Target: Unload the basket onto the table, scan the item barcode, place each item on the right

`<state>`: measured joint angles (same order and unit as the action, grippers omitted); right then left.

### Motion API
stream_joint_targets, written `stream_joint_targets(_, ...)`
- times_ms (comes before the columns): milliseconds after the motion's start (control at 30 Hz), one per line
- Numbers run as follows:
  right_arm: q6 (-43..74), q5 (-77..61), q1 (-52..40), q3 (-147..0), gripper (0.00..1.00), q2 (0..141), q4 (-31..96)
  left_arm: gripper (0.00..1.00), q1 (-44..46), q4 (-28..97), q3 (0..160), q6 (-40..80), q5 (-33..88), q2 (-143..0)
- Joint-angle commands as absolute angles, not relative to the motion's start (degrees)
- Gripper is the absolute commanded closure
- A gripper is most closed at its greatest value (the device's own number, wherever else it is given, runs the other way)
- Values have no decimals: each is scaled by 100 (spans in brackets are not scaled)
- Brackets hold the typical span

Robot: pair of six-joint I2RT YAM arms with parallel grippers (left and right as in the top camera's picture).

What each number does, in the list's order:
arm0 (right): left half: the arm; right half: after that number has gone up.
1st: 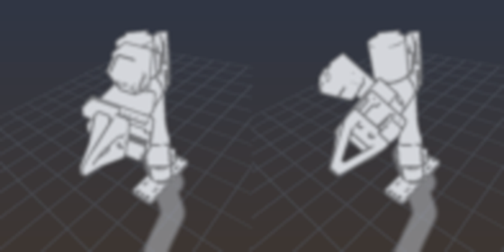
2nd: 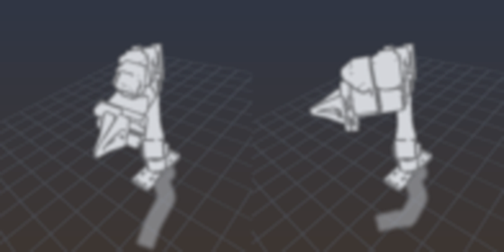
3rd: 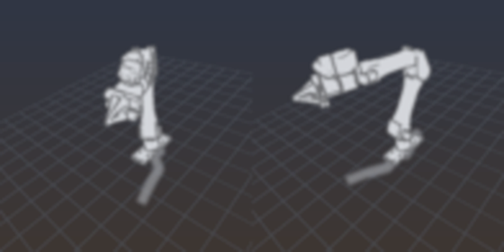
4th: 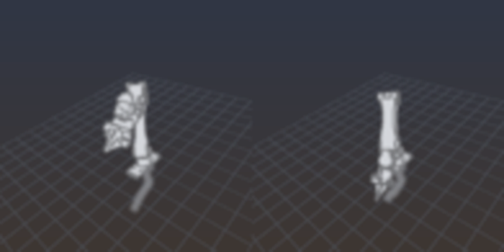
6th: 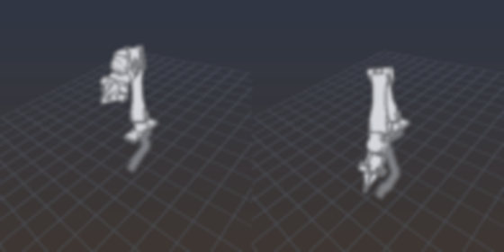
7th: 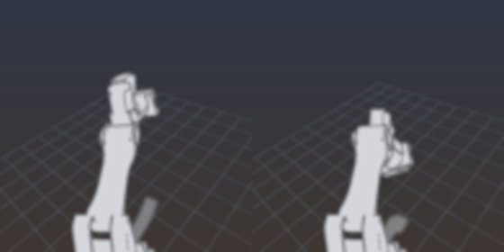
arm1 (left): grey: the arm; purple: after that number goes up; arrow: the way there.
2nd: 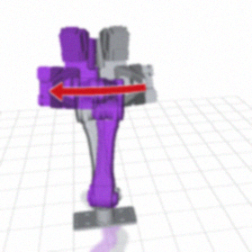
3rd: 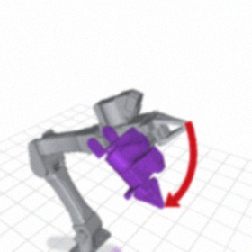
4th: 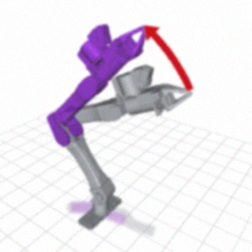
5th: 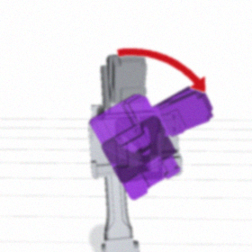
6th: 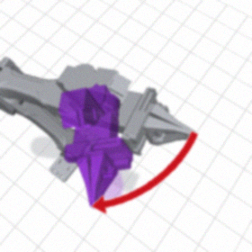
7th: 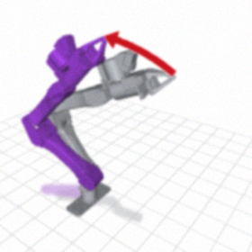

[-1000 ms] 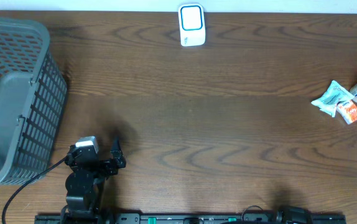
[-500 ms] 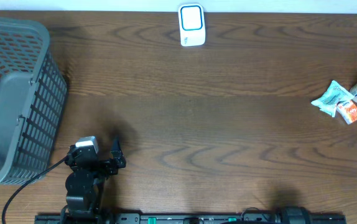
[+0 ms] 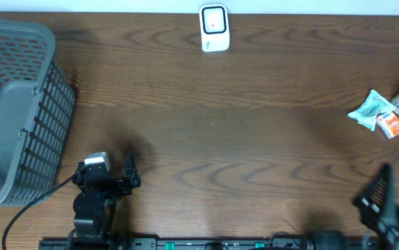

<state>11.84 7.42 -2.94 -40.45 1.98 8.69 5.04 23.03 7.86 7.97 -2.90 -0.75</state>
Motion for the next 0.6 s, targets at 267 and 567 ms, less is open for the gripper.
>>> stream_joint_targets(267, 1083, 438, -244, -1973, 1, 36, -290, 2, 521, 2436, 709, 867, -255, -60)
stream_joint_targets(567, 1083, 169, 67, -943, 1, 34, -731, 2, 521, 2438, 709, 867, -255, -60)
